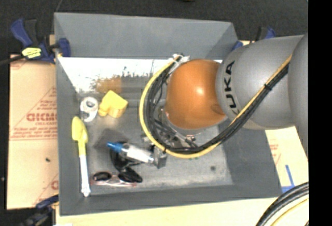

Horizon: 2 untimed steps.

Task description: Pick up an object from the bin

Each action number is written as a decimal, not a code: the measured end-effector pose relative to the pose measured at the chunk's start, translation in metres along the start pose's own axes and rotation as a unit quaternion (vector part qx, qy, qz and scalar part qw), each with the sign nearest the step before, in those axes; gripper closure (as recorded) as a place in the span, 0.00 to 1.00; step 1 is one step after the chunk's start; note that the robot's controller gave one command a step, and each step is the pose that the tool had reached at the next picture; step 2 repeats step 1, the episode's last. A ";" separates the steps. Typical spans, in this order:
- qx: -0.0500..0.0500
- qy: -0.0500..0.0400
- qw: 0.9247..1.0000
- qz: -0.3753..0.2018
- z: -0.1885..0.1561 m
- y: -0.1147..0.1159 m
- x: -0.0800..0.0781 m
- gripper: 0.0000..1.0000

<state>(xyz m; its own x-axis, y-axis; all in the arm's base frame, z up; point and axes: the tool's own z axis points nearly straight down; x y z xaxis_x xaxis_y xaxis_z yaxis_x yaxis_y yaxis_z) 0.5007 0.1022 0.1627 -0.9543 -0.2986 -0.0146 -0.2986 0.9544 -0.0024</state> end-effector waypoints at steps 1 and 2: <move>0.000 -0.001 1.000 0.000 -0.017 0.000 0.000 1.00; 0.000 -0.001 1.000 0.000 -0.017 0.000 0.000 1.00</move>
Offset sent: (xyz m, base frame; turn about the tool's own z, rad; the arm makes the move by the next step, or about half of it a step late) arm -0.0001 0.0001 0.0103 0.0000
